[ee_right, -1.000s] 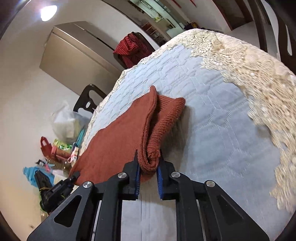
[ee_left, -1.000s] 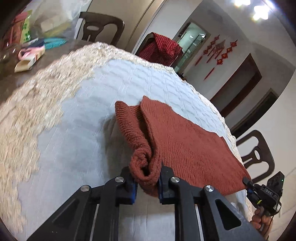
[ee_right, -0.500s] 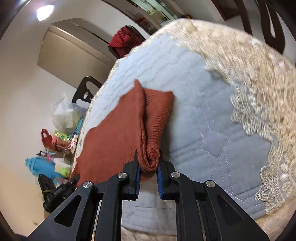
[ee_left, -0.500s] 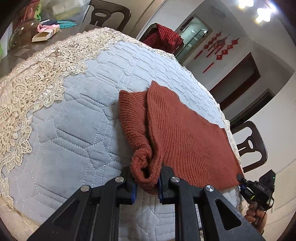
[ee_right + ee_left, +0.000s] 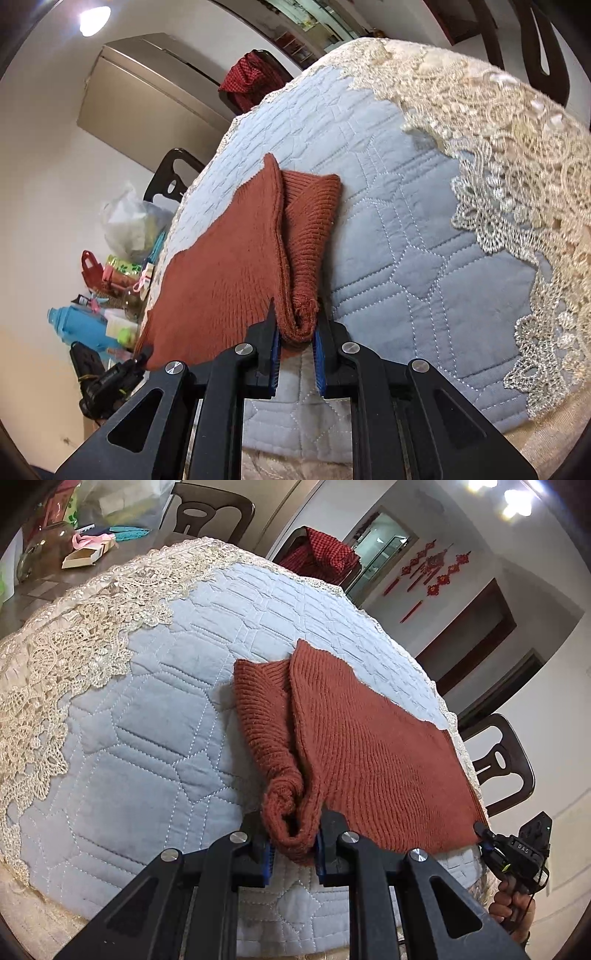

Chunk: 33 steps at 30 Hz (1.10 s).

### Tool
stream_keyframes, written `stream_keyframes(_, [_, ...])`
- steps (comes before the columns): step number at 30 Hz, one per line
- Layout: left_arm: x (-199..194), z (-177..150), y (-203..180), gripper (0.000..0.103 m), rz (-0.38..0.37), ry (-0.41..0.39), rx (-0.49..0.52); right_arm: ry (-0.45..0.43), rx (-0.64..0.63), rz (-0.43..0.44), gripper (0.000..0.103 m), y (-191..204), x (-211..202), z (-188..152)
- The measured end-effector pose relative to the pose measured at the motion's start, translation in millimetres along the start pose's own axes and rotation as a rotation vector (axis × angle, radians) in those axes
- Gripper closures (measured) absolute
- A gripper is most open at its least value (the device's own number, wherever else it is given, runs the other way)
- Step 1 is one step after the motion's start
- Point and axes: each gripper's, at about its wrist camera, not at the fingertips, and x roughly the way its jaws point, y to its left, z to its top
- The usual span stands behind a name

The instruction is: Fold small clothes

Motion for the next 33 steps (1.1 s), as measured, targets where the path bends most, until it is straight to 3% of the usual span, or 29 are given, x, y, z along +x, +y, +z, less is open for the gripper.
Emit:
stream_keyframes(6, [-18, -1, 6, 0.08, -0.005, 0.001, 0.002, -0.002, -0.023, -0.027, 0.083, 2, -14, 0])
stream_keyframes(12, [-49, 6, -5, 0.083, 0.08, -0.11, 0.086, -0.111, -0.146, -0.104, 0.083, 24, -48, -2])
stream_keyframes(16, [-29, 25, -34, 0.083, 0.013, -0.145, 0.156, -0.145, -0.23, -0.07, 0.083, 47, -33, 4])
stream_keyframes(19, [0, 37, -49, 0.083, -0.001, -0.126, 0.194, -0.126, -0.263, -0.06, 0.083, 60, -6, 14])
stream_keyframes(21, [21, 40, -51, 0.083, 0.039, -0.1, 0.214, -0.121, -0.271, -0.055, 0.083, 61, 9, 19])
stream_keyframes(24, [42, 36, -40, 0.083, 0.099, -0.05, 0.209, -0.095, -0.258, -0.116, 0.083, 48, 25, 25])
stream_keyframes(26, [38, 31, -38, 0.083, 0.089, -0.068, 0.215, -0.083, -0.214, -0.138, 0.098, 33, 31, 27])
stream_keyframes(28, [36, 28, -39, 0.083, 0.094, -0.072, 0.218, -0.096, -0.189, -0.113, 0.1, 25, 26, 26])
stream_keyframes(33, [26, 35, -52, 0.083, 0.103, -0.072, 0.232, -0.084, -0.208, -0.143, 0.098, 39, 20, 26])
